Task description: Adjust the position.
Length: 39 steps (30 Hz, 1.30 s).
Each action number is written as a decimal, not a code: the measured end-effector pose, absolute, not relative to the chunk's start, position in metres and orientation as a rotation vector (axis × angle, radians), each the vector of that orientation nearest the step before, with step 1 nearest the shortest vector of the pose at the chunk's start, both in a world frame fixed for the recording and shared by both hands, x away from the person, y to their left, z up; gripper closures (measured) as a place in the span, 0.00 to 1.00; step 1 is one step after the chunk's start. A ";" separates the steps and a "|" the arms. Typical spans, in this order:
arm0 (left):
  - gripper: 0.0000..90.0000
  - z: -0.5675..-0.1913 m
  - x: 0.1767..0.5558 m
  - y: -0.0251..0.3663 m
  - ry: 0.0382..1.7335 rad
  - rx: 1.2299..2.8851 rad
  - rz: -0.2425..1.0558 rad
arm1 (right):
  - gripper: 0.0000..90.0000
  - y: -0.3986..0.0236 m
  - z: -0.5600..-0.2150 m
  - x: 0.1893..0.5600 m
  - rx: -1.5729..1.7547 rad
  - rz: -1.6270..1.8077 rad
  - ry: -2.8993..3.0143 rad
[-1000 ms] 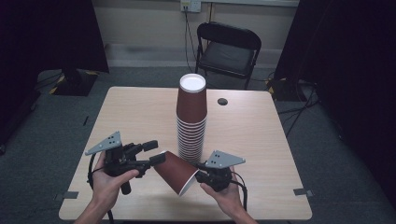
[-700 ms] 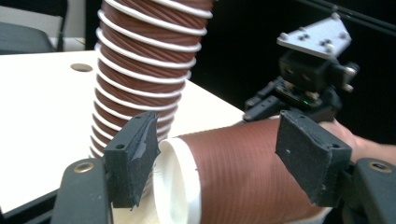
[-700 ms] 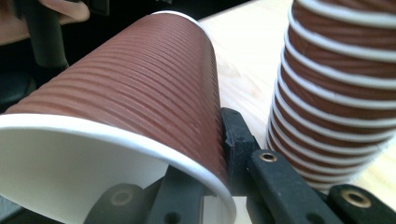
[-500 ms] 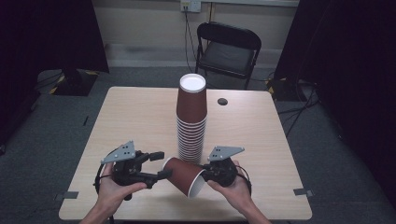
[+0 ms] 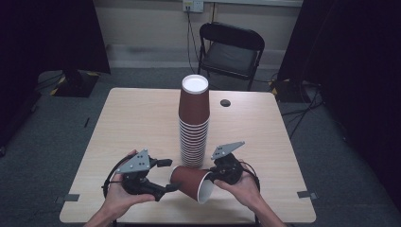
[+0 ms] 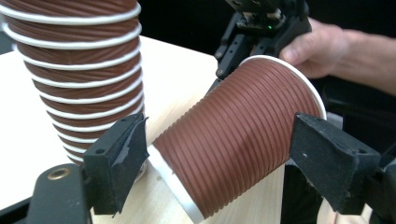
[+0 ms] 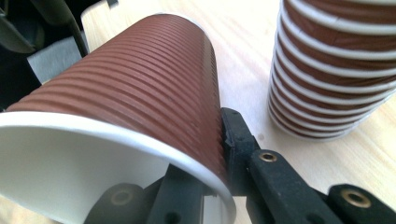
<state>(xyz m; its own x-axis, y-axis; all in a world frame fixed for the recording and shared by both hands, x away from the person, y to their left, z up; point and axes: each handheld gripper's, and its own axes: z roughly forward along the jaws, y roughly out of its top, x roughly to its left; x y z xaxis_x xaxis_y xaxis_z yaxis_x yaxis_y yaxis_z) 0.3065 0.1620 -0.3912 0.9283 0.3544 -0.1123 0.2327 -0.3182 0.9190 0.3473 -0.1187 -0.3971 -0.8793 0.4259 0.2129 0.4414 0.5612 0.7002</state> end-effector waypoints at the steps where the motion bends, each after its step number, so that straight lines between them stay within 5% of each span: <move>1: 0.21 -0.392 0.306 0.160 0.417 1.920 0.130 | 0.96 -0.118 -0.397 0.348 -0.769 -1.221 -2.760; 19: 0.23 -0.404 0.301 0.128 0.124 2.117 0.236 | 0.96 -0.101 -0.392 0.365 -0.694 -0.915 -2.749; 39: 0.11 -0.419 0.296 0.100 0.039 2.198 0.338 | 0.97 -0.084 -0.391 0.371 -0.783 -0.728 -2.689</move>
<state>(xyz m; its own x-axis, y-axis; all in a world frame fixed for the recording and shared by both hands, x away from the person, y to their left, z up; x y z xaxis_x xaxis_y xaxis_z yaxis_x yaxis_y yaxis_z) 0.2964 0.1001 -0.4185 0.9623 0.1484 0.2278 -0.0931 -0.6072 0.7891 0.3713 -0.0838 -0.3905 -0.8253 0.4332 0.3622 0.5568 0.7313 0.3940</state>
